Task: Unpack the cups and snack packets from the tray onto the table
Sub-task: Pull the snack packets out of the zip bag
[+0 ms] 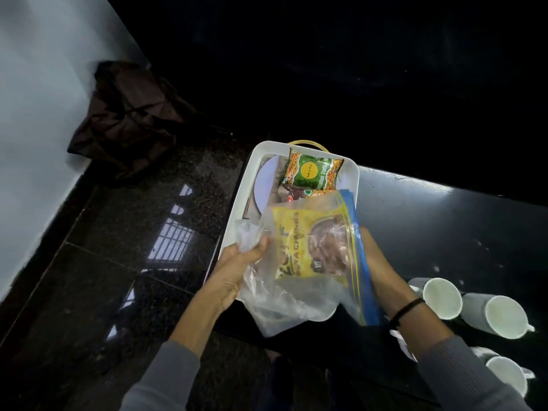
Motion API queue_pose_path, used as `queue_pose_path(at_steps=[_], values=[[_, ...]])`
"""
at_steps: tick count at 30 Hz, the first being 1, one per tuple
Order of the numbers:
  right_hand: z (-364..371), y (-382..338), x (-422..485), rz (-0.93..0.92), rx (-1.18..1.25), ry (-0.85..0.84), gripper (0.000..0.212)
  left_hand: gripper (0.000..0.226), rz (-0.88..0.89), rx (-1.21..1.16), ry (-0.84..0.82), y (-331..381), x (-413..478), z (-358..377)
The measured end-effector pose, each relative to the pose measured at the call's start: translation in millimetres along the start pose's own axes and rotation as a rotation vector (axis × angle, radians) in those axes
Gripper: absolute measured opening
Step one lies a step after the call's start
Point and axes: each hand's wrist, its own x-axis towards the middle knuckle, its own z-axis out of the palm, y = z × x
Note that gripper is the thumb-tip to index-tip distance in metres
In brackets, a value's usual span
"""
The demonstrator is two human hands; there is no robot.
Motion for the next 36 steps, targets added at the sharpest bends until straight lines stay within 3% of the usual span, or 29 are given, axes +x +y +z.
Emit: queue_pose_path(at_steps=[2,4,8,12,15,20,26,30,36], values=[[-4,-5,2,-0.015,-0.012,-0.097,0.037,0.039,0.039,-0.038,0.105,-3,4,1],[-14,-8,3,-0.134,-0.095,-0.128,0.014,0.015,0.133,-0.033,0.147,-5,6,1],[-31,-11,4,-0.243,-0.047,-0.021,0.007,0.019,0.193,-0.047,0.246,-3,5,3],[-40,-11,4,-0.276,0.018,0.093,0.010,0.025,0.172,-0.221,0.372,2,6,2],[-44,-4,5,-0.293,-0.035,0.164,0.009,0.014,0.154,-0.338,0.400,5,7,-7],[-40,16,0,-0.297,-0.302,0.093,0.024,0.032,0.220,-0.385,0.372,5,6,-21],[-15,45,5,-0.077,-0.322,-0.155,0.020,0.035,0.129,-0.351,0.444,2,12,-36],[-13,52,0,-0.016,-0.427,-0.072,0.029,0.033,0.093,-0.319,0.495,0,8,-34],[-22,20,-33,-0.088,-0.689,0.015,0.035,0.015,0.160,-0.263,0.486,8,-25,-21]])
